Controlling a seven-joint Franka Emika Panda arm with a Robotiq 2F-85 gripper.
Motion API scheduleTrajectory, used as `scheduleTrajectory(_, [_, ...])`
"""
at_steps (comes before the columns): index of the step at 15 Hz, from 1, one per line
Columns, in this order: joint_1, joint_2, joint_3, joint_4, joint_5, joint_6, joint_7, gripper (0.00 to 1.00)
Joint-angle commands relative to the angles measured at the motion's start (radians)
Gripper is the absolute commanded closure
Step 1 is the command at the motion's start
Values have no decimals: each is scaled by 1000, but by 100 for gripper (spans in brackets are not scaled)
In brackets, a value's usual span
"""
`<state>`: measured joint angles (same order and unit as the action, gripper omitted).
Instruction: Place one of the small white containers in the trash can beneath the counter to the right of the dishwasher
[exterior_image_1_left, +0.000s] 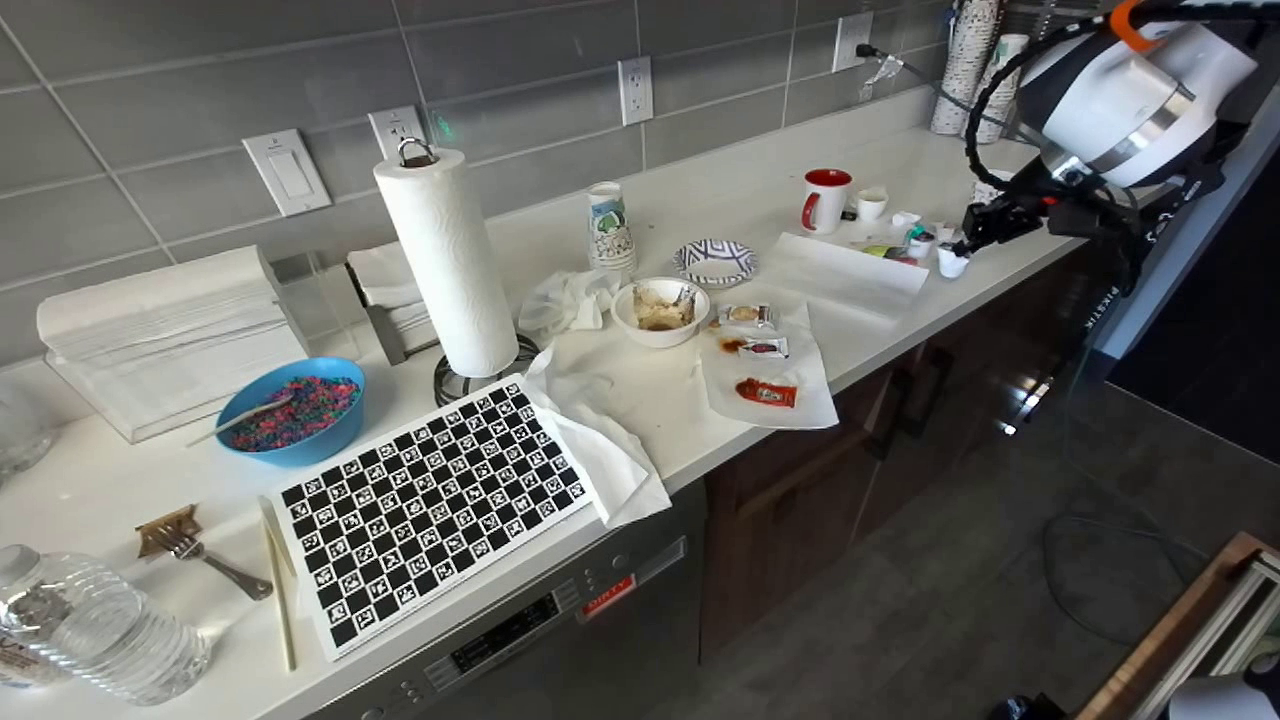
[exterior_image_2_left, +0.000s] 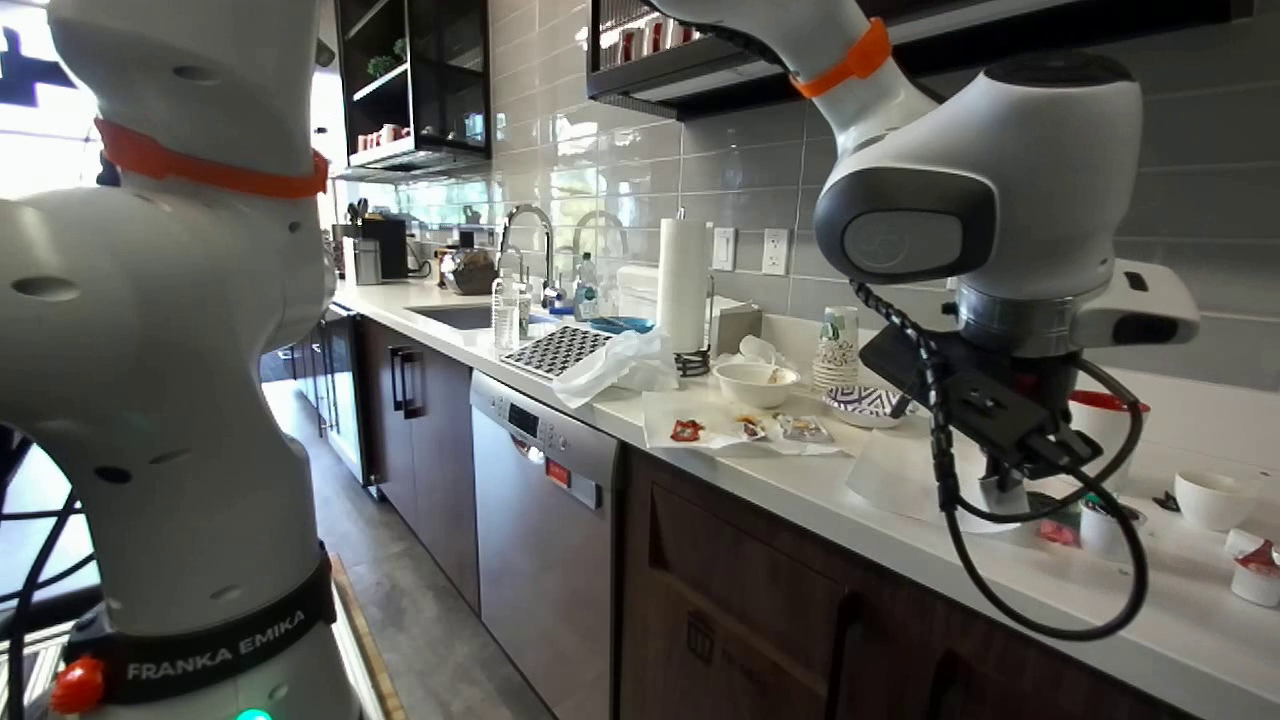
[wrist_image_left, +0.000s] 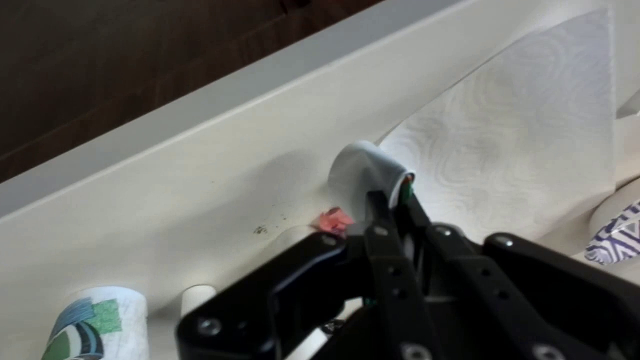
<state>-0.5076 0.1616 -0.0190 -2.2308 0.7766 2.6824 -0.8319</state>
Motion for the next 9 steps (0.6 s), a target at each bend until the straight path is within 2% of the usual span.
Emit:
scheduleTrajectory(1, [3, -96, 56, -115, 150, 2, -127, 98])
scheduleTrajectory(2, [6, -109, 68, -134, 178, -1, -153, 98])
scheduleTrajectory(6, [18, -160, 120, -202, 439, -41, -402, 98])
scheduleTrajectory(7, [23, -179, 125, -226, 482, -60, -447, 98])
scheduleTrajectory(9, [30, -213, 126, -277, 500, -101, -480, 98])
